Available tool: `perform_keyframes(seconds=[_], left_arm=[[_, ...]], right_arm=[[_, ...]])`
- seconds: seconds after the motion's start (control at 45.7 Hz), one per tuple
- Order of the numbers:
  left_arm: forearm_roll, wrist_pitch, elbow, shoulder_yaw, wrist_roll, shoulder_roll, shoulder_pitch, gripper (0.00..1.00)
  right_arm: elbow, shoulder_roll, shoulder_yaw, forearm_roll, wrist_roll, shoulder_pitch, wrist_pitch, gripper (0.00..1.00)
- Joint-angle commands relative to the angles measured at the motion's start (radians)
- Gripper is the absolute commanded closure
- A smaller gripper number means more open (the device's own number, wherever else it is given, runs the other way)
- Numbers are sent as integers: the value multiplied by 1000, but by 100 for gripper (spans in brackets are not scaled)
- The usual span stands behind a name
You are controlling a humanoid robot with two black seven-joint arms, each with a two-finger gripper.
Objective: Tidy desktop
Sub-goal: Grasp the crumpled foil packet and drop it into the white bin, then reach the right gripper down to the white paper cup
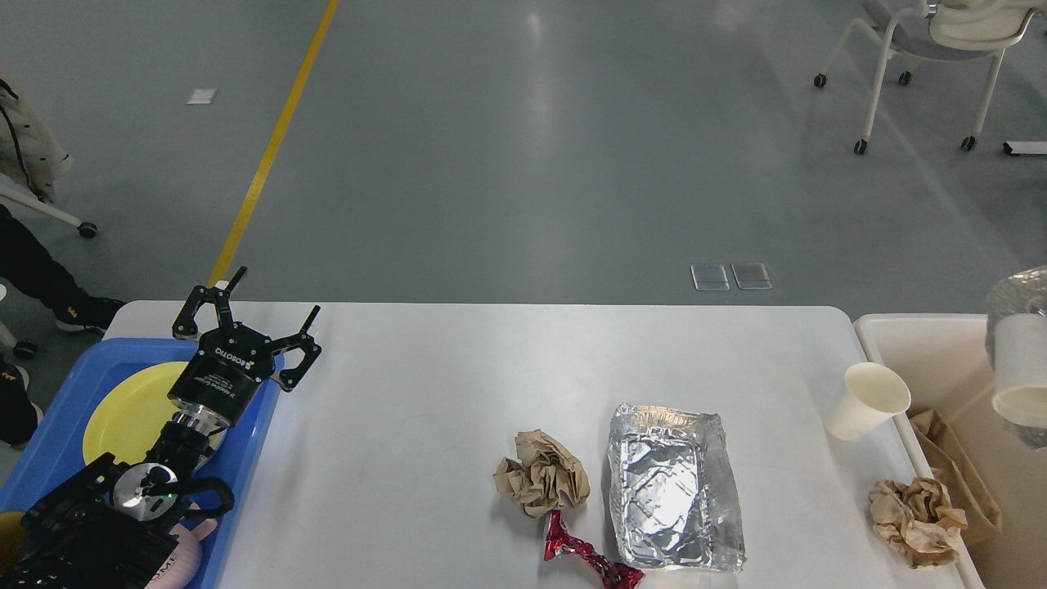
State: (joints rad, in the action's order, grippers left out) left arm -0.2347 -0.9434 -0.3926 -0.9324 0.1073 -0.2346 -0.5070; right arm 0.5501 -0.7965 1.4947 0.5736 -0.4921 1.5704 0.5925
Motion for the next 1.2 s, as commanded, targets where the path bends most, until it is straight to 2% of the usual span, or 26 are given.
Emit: perform_keyframes(seconds=[0.0,0.088,0.263,0.416,0.438,0.482,0.679,0.766,0.832,0.919,1.051,1.116,1.182], left_arm=[[0,0,1,1,0,0,-1,1],[0,0,0,1,2,0,-1,1],[0,0,1,1,2,0,-1,1],[0,0,1,1,2,0,-1,1],[0,0,1,1,2,0,-1,1],[0,0,0,1,2,0,-1,1],[0,0,0,1,2,0,-1,1],[0,0,0,1,2,0,-1,1],[0,0,0,1,2,0,-1,1],[0,0,0,1,0,0,-1,1],[0,0,0,1,0,0,-1,1],[0,0,0,1,0,0,-1,1],[0,0,0,0,0,0,-1,1]], right_arm=[[-145,0,-22,-41,-6,-275,-128,100],[-219,17,-50,-135,15,-443,-180,100],[-416,118,-57,-351,99,-762,-253,100],[-469,165,-59,-439,162,-849,-313,99],[-467,175,-62,-442,174,-852,-336,71],[-466,183,-62,-442,182,-851,-344,0],[-432,204,-74,-443,184,-805,-342,0],[-305,195,-76,-442,181,-672,-336,0],[-141,175,-68,-426,176,-505,-327,0],[161,137,-53,-396,176,-174,-309,0],[546,148,9,-192,182,323,-218,0],[669,193,9,-164,184,512,-124,0],[743,267,6,-164,176,663,27,0]])
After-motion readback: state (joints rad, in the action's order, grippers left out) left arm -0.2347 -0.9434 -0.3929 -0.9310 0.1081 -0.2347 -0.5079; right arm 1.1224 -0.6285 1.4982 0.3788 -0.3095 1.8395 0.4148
